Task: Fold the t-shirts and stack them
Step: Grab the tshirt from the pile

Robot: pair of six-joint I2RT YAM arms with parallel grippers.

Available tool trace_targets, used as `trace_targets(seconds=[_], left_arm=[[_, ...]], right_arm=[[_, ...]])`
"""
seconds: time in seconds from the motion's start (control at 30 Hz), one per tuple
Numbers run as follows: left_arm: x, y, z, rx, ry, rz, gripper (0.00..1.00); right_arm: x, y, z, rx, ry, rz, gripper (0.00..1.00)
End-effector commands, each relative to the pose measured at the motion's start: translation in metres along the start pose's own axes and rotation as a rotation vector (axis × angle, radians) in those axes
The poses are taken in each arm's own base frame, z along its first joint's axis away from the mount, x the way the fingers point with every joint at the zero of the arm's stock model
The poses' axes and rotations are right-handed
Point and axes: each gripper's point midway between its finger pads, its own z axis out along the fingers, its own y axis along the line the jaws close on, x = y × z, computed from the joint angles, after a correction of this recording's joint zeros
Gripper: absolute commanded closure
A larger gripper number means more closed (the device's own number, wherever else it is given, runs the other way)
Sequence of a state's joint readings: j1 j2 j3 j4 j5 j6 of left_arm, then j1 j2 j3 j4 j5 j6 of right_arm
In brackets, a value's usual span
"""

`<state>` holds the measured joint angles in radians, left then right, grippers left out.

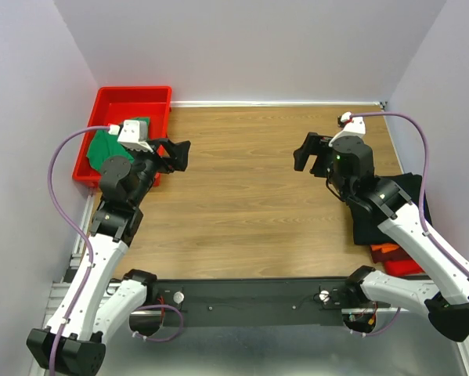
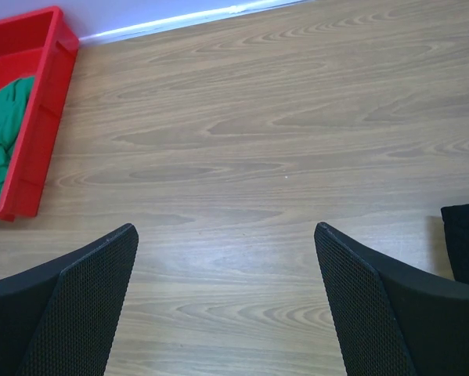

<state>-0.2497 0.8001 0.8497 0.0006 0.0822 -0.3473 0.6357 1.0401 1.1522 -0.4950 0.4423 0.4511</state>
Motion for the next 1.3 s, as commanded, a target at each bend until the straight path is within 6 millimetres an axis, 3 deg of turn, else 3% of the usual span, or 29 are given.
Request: trace_targets(seconds=[0.0, 0.23, 0.37, 0.43, 0.47, 0.53, 0.6, 0.63, 0.7, 0.73, 0.77, 0.8, 0.83, 0.87, 0.97, 1.03, 1.07, 1.13, 1.17, 1.27], left_arm=[[-0.001, 0.009, 0.003, -0.042, -0.02, 0.001, 0.03], [0.005, 0.041, 0.019, -0.239, 0.015, -0.09, 0.03], [0.024, 0.077, 0.033, -0.447, 0.098, -0.103, 0.03], [0.014, 0.101, 0.036, -0.596, 0.074, -0.118, 0.03], [0.027, 0.115, 0.043, -0.658, 0.116, -0.106, 0.03], [0.024, 0.143, 0.043, -0.786, 0.112, -0.085, 0.03], [0.046, 0.175, 0.046, -0.896, 0.166, -0.08, 0.03], [0.058, 0.204, 0.044, -0.973, 0.19, -0.099, 0.03], [0.073, 0.229, 0.048, -1.008, 0.228, -0.127, 0.04], [0.071, 0.252, 0.047, -1.049, 0.223, -0.149, 0.05], [0.099, 0.267, 0.053, -1.073, 0.299, -0.154, 0.06], [0.094, 0.273, 0.065, -1.076, 0.294, -0.164, 0.07], [0.101, 0.281, 0.069, -1.105, 0.317, -0.158, 0.07], [0.13, 0.295, 0.071, -1.149, 0.392, -0.146, 0.07], [0.161, 0.32, 0.082, -1.21, 0.459, -0.148, 0.07], [0.169, 0.328, 0.092, -1.207, 0.478, -0.156, 0.1], [0.186, 0.335, 0.094, -1.211, 0.514, -0.154, 0.11], [0.191, 0.343, 0.098, -1.213, 0.528, -0.161, 0.17], [0.201, 0.349, 0.096, -1.226, 0.552, -0.165, 0.24], [0.197, 0.355, 0.094, -1.235, 0.538, -0.171, 0.45]], right_arm=[[-0.001, 0.005, -0.006, -0.038, -0.003, 0.0, 0.0], [-0.006, 0.012, -0.018, -0.103, -0.01, 0.009, 0.0], [-0.009, 0.013, -0.022, -0.117, -0.019, 0.02, 0.0], [-0.009, 0.015, -0.023, -0.127, -0.017, 0.023, 0.0], [-0.008, 0.017, -0.024, -0.142, -0.009, 0.021, 0.0], [-0.007, 0.02, -0.024, -0.155, -0.004, 0.021, 0.0], [-0.006, 0.023, -0.025, -0.17, 0.004, 0.02, 0.0], [-0.007, 0.023, -0.025, -0.173, 0.004, 0.02, 0.0], [-0.005, 0.024, -0.025, -0.179, 0.009, 0.02, 0.0], [-0.004, 0.024, -0.025, -0.181, 0.011, 0.02, 0.0], [-0.004, 0.025, -0.025, -0.184, 0.016, 0.019, 0.0], [-0.003, 0.026, -0.025, -0.187, 0.017, 0.017, 0.0], [-0.003, 0.025, -0.024, -0.185, 0.018, 0.017, 0.0], [-0.003, 0.026, -0.024, -0.185, 0.019, 0.016, 0.0], [-0.001, 0.026, -0.023, -0.187, 0.025, 0.013, 0.0], [-0.002, 0.026, -0.024, -0.185, 0.022, 0.012, 0.0], [-0.001, 0.025, -0.023, -0.182, 0.024, 0.013, 0.0], [-0.002, 0.025, -0.023, -0.18, 0.021, 0.012, 0.0], [-0.001, 0.025, -0.023, -0.181, 0.023, 0.011, 0.0], [0.002, 0.025, -0.021, -0.182, 0.032, 0.008, 0.0]])
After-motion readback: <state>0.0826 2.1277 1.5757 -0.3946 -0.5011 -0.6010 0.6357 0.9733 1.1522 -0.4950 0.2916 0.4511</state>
